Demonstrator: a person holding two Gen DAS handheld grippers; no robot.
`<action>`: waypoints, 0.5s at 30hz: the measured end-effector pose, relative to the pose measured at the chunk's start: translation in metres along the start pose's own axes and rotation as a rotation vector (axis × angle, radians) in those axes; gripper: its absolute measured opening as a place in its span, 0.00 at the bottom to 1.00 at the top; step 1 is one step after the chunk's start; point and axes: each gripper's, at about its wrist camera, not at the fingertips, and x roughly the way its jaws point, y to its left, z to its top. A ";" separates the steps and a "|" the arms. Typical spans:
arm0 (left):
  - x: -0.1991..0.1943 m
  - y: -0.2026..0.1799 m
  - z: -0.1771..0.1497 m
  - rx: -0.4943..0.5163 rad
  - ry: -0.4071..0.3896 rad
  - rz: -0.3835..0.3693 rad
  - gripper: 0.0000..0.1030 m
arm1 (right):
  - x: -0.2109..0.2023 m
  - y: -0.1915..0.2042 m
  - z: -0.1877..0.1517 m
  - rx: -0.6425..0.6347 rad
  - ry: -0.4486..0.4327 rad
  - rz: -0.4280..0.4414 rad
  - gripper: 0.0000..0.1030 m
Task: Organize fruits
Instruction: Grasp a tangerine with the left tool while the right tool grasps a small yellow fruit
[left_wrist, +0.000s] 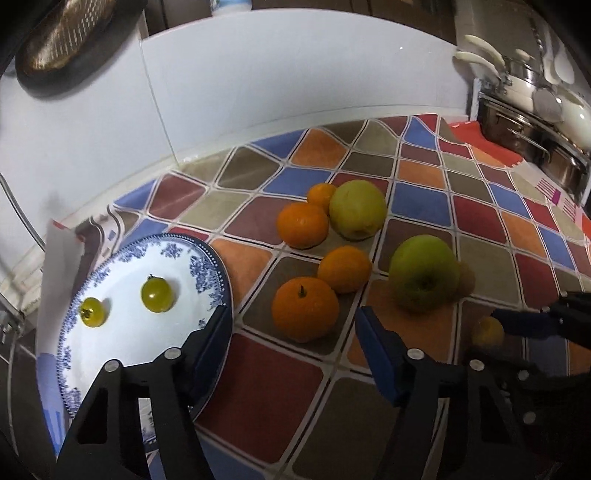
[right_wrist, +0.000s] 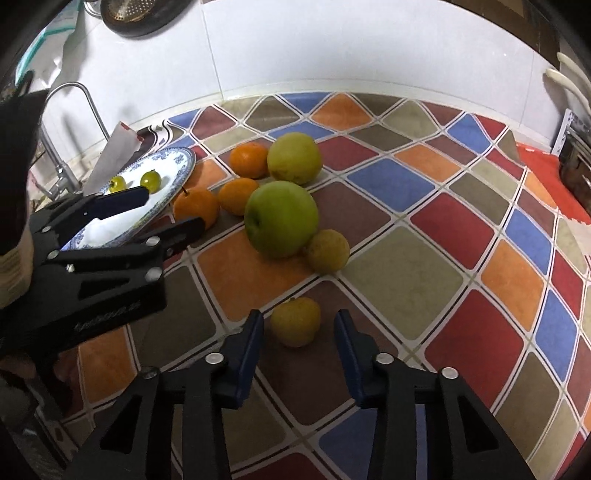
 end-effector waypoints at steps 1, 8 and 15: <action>0.003 0.001 0.001 -0.009 0.004 -0.006 0.64 | 0.000 0.000 0.001 -0.003 -0.003 0.000 0.35; 0.015 0.001 0.005 -0.028 0.028 -0.039 0.43 | 0.003 -0.001 0.006 0.009 -0.004 0.021 0.28; 0.015 0.001 0.004 -0.031 0.036 -0.060 0.40 | 0.002 -0.003 0.010 0.024 -0.015 0.023 0.28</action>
